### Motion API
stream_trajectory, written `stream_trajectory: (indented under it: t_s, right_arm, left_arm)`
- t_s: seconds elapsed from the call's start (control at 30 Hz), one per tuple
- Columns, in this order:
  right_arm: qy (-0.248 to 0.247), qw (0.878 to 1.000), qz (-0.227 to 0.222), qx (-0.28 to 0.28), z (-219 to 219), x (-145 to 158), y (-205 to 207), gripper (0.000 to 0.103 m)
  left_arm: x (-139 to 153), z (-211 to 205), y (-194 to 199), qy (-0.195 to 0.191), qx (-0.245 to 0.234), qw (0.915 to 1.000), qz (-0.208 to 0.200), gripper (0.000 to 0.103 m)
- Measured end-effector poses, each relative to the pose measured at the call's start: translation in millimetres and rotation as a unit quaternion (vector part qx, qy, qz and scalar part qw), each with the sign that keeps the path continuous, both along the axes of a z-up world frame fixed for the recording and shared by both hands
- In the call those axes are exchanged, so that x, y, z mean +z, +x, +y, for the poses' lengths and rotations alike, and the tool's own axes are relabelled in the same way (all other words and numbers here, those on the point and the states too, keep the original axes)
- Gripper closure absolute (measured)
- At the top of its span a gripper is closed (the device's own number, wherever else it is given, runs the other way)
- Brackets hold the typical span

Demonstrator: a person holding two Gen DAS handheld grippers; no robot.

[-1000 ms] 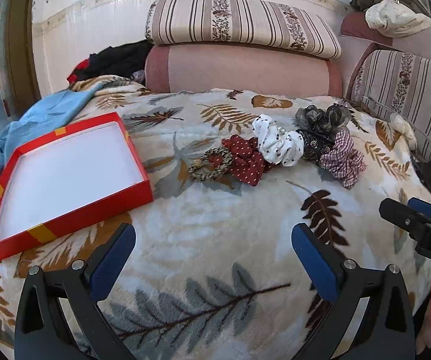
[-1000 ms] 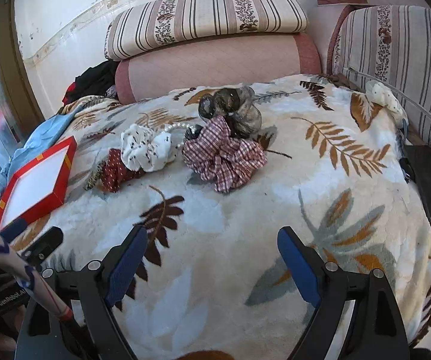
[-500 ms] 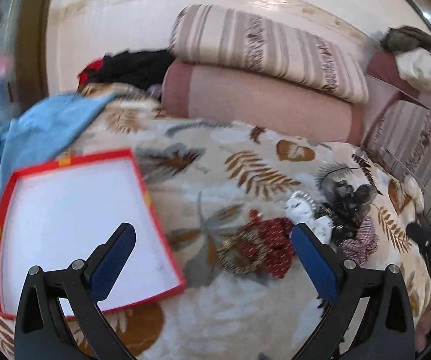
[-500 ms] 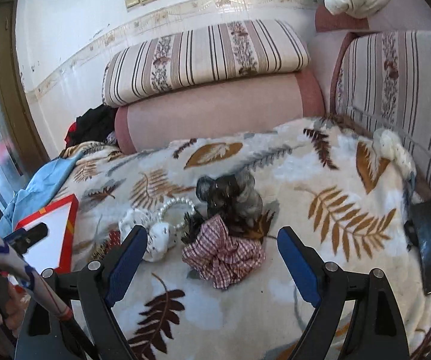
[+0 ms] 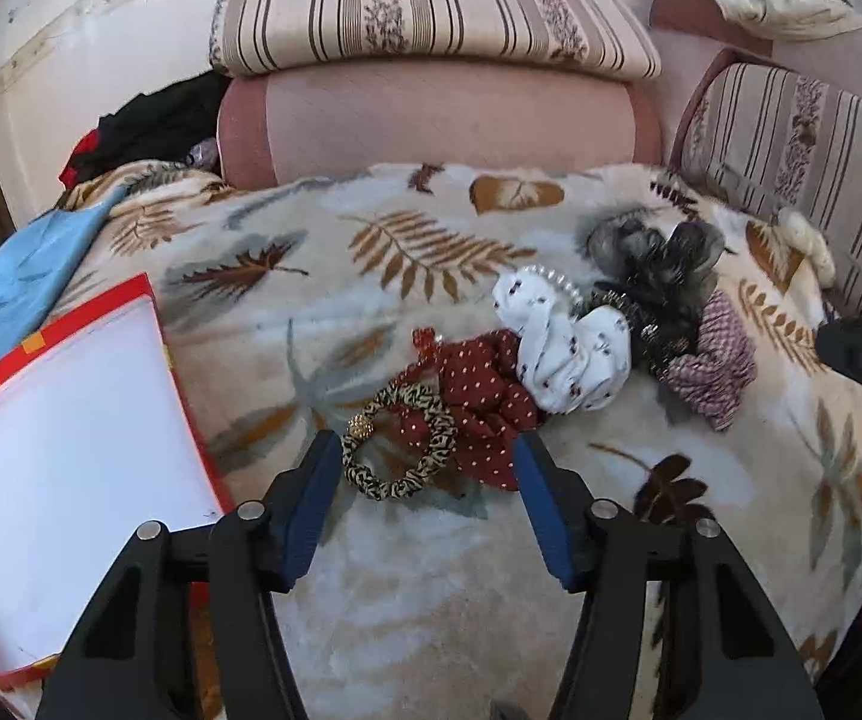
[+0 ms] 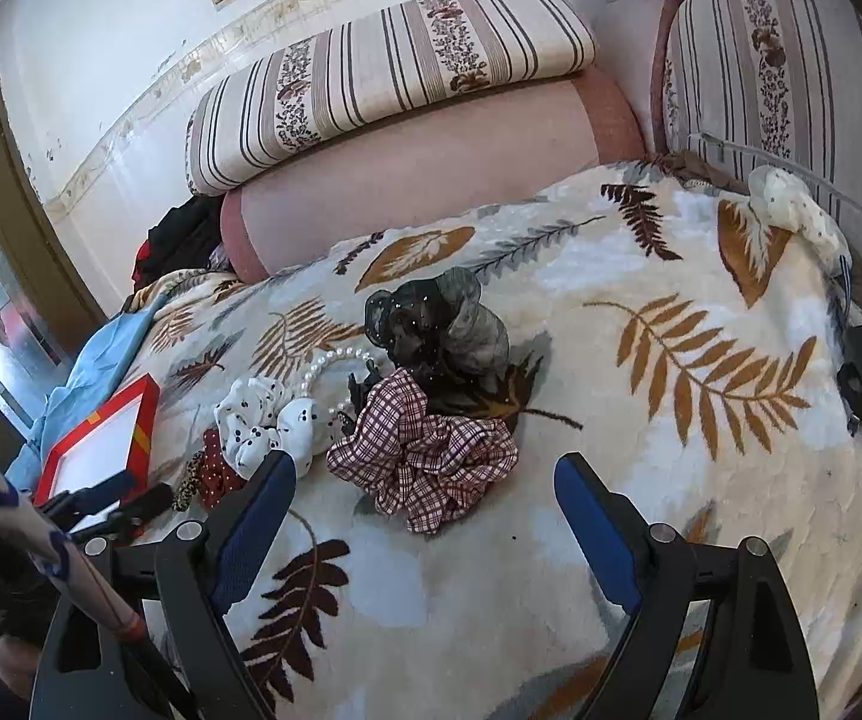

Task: Organize jewelry
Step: 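Lower the left tool onto the leopard-print scrunchie and close it, then grasp the pink plaid scrunchie with the right tool while the left holds the leopard scrunchie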

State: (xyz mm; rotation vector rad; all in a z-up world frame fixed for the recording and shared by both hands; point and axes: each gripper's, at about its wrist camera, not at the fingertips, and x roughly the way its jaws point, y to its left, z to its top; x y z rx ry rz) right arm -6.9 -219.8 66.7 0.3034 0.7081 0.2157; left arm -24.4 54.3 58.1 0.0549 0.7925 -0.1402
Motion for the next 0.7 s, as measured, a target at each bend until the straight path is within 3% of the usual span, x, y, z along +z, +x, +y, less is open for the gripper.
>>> stream_trajectory:
  t_s: [0.07, 0.13, 0.23, 0.3, 0.4, 0.57, 0.7]
  right_arm:
    - [0.002, 1.0, 0.002, 0.0, -0.3, -0.3, 0.2, 0.012]
    - [0.002, 1.0, 0.003, 0.001, -0.1, -1.0, 0.5, 0.012]
    - [0.002, 1.0, 0.007, 0.002, 0.4, -3.3, 2.4, 0.012]
    - [0.002, 1.0, 0.01, 0.002, 0.5, -4.8, 2.8, 0.012]
    - [0.0, 1.0, 0.011, -0.001, -0.4, -5.7, 3.5, 0.012]
    - [-0.002, 1.0, 0.016, -0.014, -7.9, -10.2, 9.9, 0.012]
    - [0.0, 0.999, 0.032, -0.013, -7.4, -18.7, 18.5, 0.012]
  left_arm:
    - [-7.9, 0.7, 8.1, -0.001, 0.004, 0.9999, 0.012, 0.047]
    - [-15.1, 1.1, 15.9, -0.002, 0.006, 0.9997, 0.024, 0.056]
    - [-30.0, 1.4, 28.9, -0.009, 0.007, 0.9986, 0.051, 0.074]
    - [-36.6, 1.3, 33.8, -0.015, 0.005, 0.9977, 0.066, 0.092]
    - [-31.9, 1.9, 30.0, -0.019, 0.006, 0.9984, 0.053, 0.095]
    - [0.0, 8.3, 10.6, -0.045, 0.011, 0.9988, -0.014, 0.095]
    - [17.3, 12.2, 2.4, -0.066, 0.011, 0.9968, -0.044, 0.095]
